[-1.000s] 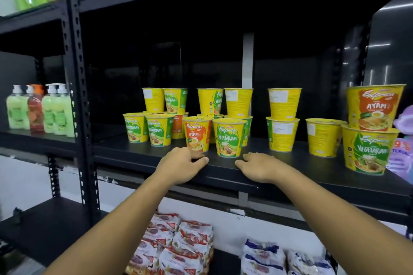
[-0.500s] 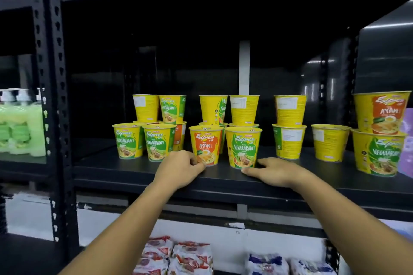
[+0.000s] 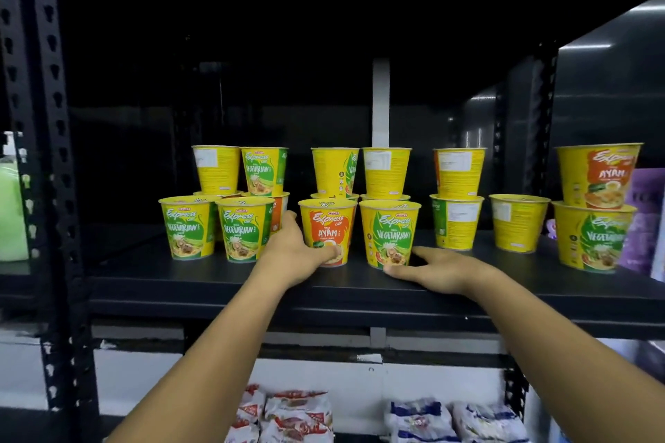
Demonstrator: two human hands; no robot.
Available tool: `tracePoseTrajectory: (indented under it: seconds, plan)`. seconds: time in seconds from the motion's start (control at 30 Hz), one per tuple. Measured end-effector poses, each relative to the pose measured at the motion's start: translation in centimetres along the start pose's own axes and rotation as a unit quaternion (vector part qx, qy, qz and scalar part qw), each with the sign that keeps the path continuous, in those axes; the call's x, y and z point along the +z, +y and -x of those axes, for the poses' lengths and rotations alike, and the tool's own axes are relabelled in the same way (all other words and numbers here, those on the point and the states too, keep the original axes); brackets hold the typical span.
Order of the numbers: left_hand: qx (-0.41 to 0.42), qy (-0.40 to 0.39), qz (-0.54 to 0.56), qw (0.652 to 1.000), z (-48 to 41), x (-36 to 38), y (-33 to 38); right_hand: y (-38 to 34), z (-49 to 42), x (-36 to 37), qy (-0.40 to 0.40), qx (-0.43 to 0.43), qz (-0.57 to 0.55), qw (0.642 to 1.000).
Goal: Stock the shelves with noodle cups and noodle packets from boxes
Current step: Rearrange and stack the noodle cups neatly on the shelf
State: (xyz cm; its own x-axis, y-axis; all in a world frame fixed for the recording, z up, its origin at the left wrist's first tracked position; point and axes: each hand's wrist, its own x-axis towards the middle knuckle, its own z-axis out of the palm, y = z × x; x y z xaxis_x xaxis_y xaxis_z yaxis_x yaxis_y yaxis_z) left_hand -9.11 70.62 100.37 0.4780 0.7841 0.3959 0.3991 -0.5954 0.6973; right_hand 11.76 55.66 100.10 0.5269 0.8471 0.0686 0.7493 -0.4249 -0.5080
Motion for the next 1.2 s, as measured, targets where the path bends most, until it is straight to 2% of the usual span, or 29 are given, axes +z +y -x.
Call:
tracePoseTrajectory:
  seconds: [0.2,0.37,0.53,0.67,0.8,1.03,1.2]
  plan:
    - [0.008,0.009,0.057,0.998,-1.8,0.6,-0.4,-0.9,0.7,0.1,-0.011,0.013,0.106,0.994]
    - [0.030,0.008,0.068,0.997,-2.7,0.8,0.0,-1.0,1.1,0.2,-0.017,0.008,0.139,0.990]
    - [0.065,0.078,0.114,0.988,-3.0,-0.4,0.7,-0.9,1.1,0.1,-0.008,0.002,0.149,0.989]
    - [0.117,0.113,0.184,0.969,-3.4,-2.1,3.8,-0.9,1.3,0.0,-0.007,0.000,0.150,0.989]
    - [0.148,0.079,0.196,0.966,-4.3,-1.9,7.3,-0.9,1.5,-0.1,-0.004,-0.006,0.144,0.989]
    - [0.149,-0.004,0.178,0.973,-6.0,1.4,10.5,-0.7,1.3,0.0,0.001,-0.006,0.138,0.990]
    - [0.142,-0.012,0.170,0.975,-6.6,3.0,10.2,-0.7,1.1,0.0,0.000,-0.008,0.143,0.990]
